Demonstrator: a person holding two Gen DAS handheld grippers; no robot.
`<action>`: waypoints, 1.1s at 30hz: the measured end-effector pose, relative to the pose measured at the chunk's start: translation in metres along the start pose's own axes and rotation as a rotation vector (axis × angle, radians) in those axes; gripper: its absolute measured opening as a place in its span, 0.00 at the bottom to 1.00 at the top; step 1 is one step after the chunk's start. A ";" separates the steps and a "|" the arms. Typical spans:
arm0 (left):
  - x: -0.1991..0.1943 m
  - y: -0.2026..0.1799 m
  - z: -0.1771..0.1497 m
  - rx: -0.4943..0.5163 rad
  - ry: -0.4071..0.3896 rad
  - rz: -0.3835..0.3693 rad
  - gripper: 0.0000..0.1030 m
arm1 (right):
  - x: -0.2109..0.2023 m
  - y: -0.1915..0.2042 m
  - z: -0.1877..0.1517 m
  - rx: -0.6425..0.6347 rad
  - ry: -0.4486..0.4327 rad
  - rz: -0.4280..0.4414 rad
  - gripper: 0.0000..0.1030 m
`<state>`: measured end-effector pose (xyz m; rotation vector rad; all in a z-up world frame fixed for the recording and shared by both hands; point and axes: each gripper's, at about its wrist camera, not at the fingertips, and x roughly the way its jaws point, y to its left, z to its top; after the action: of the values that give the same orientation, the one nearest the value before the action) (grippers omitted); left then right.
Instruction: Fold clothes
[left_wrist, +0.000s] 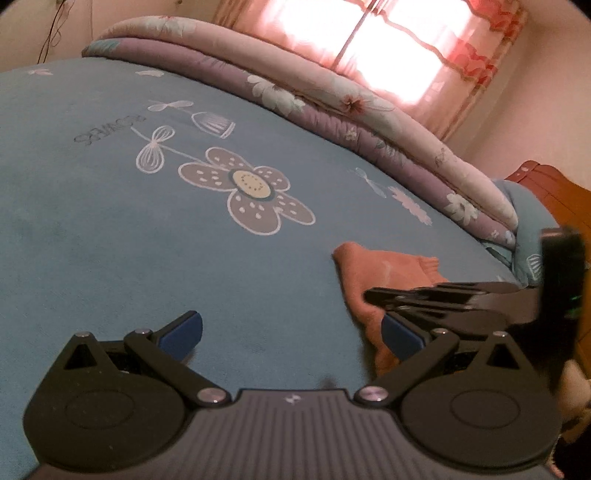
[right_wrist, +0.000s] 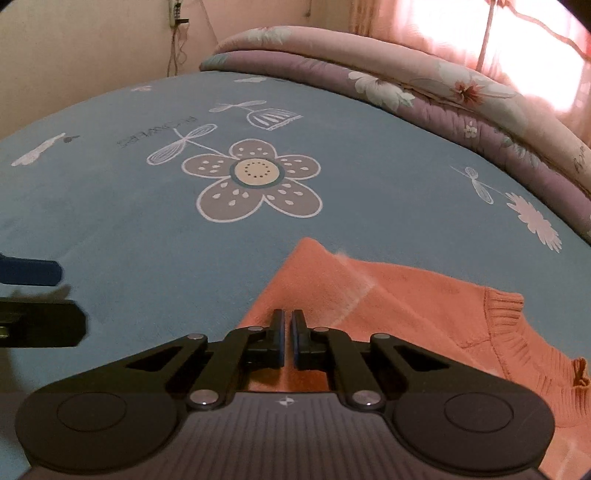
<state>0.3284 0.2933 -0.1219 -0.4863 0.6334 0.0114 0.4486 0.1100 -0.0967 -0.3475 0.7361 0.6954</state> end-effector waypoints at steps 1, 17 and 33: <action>-0.001 0.000 0.000 0.003 -0.001 0.007 0.99 | -0.009 -0.005 -0.001 0.025 -0.009 0.014 0.07; 0.003 -0.001 0.002 -0.021 -0.001 0.029 0.99 | -0.025 0.011 -0.017 0.089 -0.013 0.102 0.04; 0.004 0.001 0.003 -0.044 0.006 0.027 0.99 | -0.042 0.005 -0.031 0.158 -0.014 0.139 0.07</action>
<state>0.3331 0.2950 -0.1224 -0.5203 0.6464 0.0500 0.4077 0.0790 -0.0888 -0.1475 0.8022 0.7648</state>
